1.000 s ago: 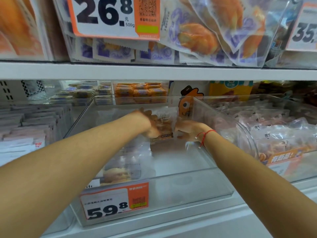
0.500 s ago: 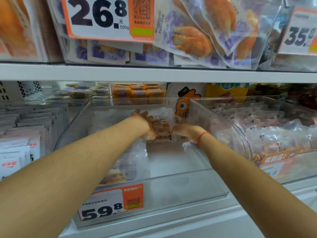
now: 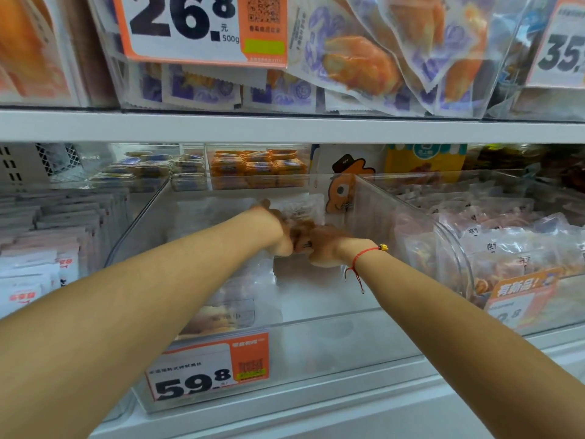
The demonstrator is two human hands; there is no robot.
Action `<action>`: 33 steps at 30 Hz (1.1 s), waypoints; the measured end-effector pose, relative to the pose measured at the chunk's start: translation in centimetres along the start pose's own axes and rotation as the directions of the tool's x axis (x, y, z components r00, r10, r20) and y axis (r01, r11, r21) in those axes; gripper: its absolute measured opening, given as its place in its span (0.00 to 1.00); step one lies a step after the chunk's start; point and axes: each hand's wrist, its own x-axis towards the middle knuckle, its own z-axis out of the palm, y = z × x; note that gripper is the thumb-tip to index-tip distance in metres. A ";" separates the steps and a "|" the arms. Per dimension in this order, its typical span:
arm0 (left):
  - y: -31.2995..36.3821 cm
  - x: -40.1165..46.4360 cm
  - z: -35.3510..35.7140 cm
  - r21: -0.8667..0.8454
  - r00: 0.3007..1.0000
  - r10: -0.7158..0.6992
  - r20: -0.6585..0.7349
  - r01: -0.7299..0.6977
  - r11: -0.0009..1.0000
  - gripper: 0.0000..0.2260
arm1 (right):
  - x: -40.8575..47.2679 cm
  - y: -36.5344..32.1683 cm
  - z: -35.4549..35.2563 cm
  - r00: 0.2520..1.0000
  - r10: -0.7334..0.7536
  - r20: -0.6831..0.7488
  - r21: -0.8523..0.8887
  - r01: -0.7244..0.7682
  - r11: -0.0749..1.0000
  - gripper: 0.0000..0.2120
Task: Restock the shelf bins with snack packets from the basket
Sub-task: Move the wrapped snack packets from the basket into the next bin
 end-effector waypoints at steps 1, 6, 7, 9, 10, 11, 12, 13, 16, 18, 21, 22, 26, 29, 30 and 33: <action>-0.2 0.7 0.4 -0.007 1.000 0.003 0.008 -0.003 1.000 0.20 | 0.2 0.1 0.2 1.000 -0.003 -0.006 -0.029 0.003 1.000 0.22; -0.4 2.9 1.3 -0.019 0.998 -0.018 0.057 0.019 1.000 0.21 | 0.5 0.5 0.5 1.000 0.001 -0.021 -0.115 -0.003 0.993 0.27; -0.2 3.0 1.1 -0.020 0.997 -0.024 0.072 0.026 0.999 0.21 | 0.7 0.5 0.6 1.000 0.010 0.007 -0.099 -0.009 0.995 0.28; 0.1 2.9 0.7 -0.011 0.988 -0.030 0.153 0.032 0.999 0.20 | 0.8 0.6 0.6 0.997 0.017 0.078 -0.080 -0.011 0.997 0.30; 0.2 3.0 0.7 0.001 0.983 -0.026 0.180 0.026 1.000 0.21 | 0.6 0.5 0.5 0.994 0.014 0.107 -0.080 -0.006 0.997 0.30; 0.3 2.9 0.7 0.030 0.981 -0.024 0.192 0.018 0.999 0.23 | 0.5 0.5 0.3 0.992 0.014 0.129 -0.087 -0.003 0.996 0.30; 0.4 2.8 0.4 0.042 0.983 -0.020 0.184 0.012 0.999 0.24 | 0.3 0.4 0.0 0.989 0.013 0.149 -0.098 0.002 0.995 0.31; 0.5 2.6 0.2 0.048 0.987 -0.023 0.162 0.016 0.999 0.24 | 0.2 0.4 -0.2 0.985 0.012 0.169 -0.111 0.007 0.994 0.31; 0.5 1.4 -0.4 0.014 0.995 -0.039 0.093 0.038 0.999 0.22 | -0.1 0.2 -0.9 0.973 0.035 0.230 -0.114 -0.008 0.993 0.35; 0.4 -0.2 -0.7 -0.053 0.999 -0.038 0.020 0.039 0.998 0.21 | -0.7 0.1 -1.2 0.971 0.051 0.235 -0.104 -0.026 0.994 0.37; -0.3 -2.3 -0.6 -0.171 0.997 -0.037 -0.075 0.024 0.985 0.19 | -2.3 0.1 -1.6 0.987 0.038 0.159 -0.060 -0.029 0.998 0.36; -0.6 -3.0 -0.4 -0.225 0.993 -0.039 -0.109 0.014 0.974 0.18 | -2.9 0.1 -1.7 0.991 0.031 0.129 -0.052 -0.025 0.998 0.34; -2.1 -6.4 -0.1 -0.408 0.957 -0.102 -0.271 -0.018 0.913 0.16 | -6.7 -0.7 -2.8 0.999 -0.007 -0.034 -0.080 0.004 0.997 0.26; -2.8 -10.2 -0.1 -0.512 0.906 -0.194 -0.376 -0.029 0.858 0.17 | -10.9 -2.0 -3.6 0.976 -0.071 -0.205 -0.044 0.064 0.997 0.19; -2.8 -11.7 0.1 -0.535 0.876 -0.233 -0.421 -0.032 0.844 0.17 | -12.5 -2.5 -3.6 0.962 -0.091 -0.258 -0.015 0.090 0.996 0.17; -2.0 -16.3 0.8 -0.647 0.803 -0.358 -0.476 -0.044 0.761 0.14 | -16.7 -4.3 -3.3 0.909 -0.115 -0.400 0.063 0.153 0.986 0.09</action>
